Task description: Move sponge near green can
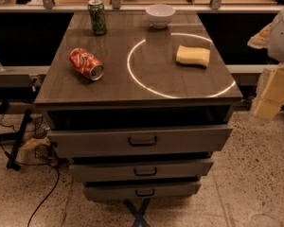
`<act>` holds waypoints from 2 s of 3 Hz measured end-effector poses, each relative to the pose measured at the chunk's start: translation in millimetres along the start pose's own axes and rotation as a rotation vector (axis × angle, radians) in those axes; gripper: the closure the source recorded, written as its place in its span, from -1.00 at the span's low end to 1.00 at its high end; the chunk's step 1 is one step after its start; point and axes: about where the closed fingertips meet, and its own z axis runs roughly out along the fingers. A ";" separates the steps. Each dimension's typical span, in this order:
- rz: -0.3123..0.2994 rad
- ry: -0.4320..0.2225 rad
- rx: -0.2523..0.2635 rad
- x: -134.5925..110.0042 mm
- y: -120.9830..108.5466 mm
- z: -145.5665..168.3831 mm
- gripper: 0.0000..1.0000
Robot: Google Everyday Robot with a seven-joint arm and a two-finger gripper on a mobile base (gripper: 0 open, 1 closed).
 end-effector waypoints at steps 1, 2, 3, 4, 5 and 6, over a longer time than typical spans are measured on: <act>0.000 0.000 0.000 0.0 0.0 0.0 -1.00; -0.005 -0.021 0.012 -6.2 -16.0 8.9 -1.00; -0.011 -0.095 0.040 -29.3 -85.8 50.4 -1.00; 0.006 -0.165 0.064 -47.2 -143.6 89.8 -1.00; 0.058 -0.219 0.083 -55.9 -194.5 130.8 -1.00; 0.152 -0.263 0.090 -57.5 -243.3 179.7 -1.00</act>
Offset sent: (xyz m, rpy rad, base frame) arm 0.0449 0.0052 -0.0123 0.0362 -0.0232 0.0180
